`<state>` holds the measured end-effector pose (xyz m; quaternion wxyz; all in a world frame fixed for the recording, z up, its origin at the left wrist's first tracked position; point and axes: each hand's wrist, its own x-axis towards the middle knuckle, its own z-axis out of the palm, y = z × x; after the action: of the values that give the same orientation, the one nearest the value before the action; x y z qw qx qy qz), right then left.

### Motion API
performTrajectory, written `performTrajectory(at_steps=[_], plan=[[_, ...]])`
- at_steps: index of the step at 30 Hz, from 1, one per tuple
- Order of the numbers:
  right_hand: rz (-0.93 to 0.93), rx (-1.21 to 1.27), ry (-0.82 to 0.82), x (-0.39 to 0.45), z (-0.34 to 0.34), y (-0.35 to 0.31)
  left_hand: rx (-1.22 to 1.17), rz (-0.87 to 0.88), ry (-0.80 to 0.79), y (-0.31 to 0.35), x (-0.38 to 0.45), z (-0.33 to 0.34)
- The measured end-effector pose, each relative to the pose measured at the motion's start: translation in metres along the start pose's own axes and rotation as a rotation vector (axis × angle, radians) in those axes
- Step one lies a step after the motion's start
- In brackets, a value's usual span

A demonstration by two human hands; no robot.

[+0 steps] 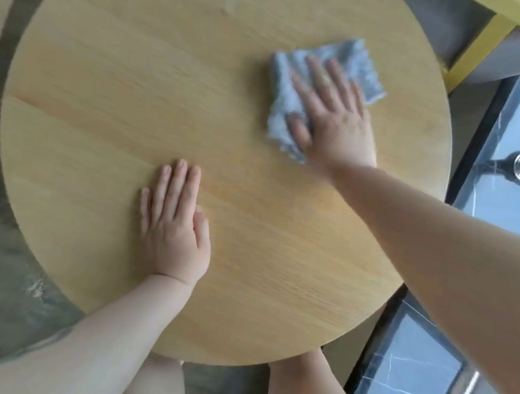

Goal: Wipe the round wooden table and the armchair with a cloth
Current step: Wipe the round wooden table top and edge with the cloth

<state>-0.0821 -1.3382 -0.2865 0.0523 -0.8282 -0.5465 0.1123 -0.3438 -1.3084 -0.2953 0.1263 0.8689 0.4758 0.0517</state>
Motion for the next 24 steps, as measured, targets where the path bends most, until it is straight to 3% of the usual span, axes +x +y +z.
performTrajectory(at_steps=[2, 3, 4, 7, 8, 9, 11, 12, 13, 14, 16, 17, 18, 19, 21, 22, 23, 24], plan=[[0.672, 0.136, 0.123, -0.019, 0.001, 0.016, -0.012, -0.005, 0.006, 0.001, -0.001, 0.001], [0.816, 0.132, 0.125, -0.045, 0.005, 0.004, -0.015, -0.007, 0.012, 0.0, -0.002, 0.001], [0.744, 0.11, 0.13, -0.073, 0.009, -0.02, -0.019, -0.004, 0.015, -0.001, -0.002, 0.002], [-0.175, 0.037, -0.053, -0.151, 0.032, -0.063, -0.026, 0.009, 0.043, -0.003, -0.002, 0.002], [-0.244, 0.015, -0.081, -0.158, 0.031, -0.055, -0.034, 0.015, 0.056, -0.004, -0.001, 0.002], [-0.068, 0.02, -0.041, -0.16, 0.034, -0.046, -0.053, 0.019, 0.064, -0.005, -0.002, 0.003], [0.696, 0.168, 0.159, -0.166, 0.032, -0.047, -0.111, 0.025, 0.077, -0.005, -0.002, 0.004], [0.931, 0.175, 0.186, -0.171, 0.034, -0.066, -0.136, 0.028, 0.078, -0.005, -0.002, 0.005], [0.928, 0.127, 0.146, -0.178, 0.036, -0.097, -0.154, 0.042, 0.077, -0.004, -0.002, 0.005], [0.688, 0.109, 0.077, -0.188, 0.041, -0.13, -0.165, 0.067, 0.08, -0.004, -0.002, 0.004], [-0.033, 0.071, -0.054, -0.217, 0.055, -0.157, -0.186, 0.114, 0.087, -0.011, -0.007, 0.0], [-0.224, 0.044, -0.102, -0.221, 0.054, -0.142, -0.205, 0.127, 0.078, -0.017, -0.016, -0.003], [-0.214, 0.004, -0.105, -0.225, 0.053, -0.124, -0.218, 0.144, 0.061, -0.024, -0.027, -0.007], [-0.001, 0.011, -0.069, -0.229, 0.052, -0.11, -0.214, 0.166, 0.038, -0.031, -0.041, -0.009], [0.79, 0.107, 0.157, -0.231, 0.052, -0.108, -0.161, 0.218, 0.002, -0.044, -0.064, -0.008], [1.071, 0.171, 0.239, -0.226, 0.055, -0.131, -0.14, 0.229, 0.002, -0.048, -0.067, -0.005], [1.114, 0.187, 0.254, -0.222, 0.06, -0.163, -0.124, 0.223, 0.006, -0.049, -0.066, -0.002], [0.91, 0.169, 0.219, -0.223, 0.065, -0.196, -0.109, 0.21, 0.007, -0.048, -0.064, -0.001]])
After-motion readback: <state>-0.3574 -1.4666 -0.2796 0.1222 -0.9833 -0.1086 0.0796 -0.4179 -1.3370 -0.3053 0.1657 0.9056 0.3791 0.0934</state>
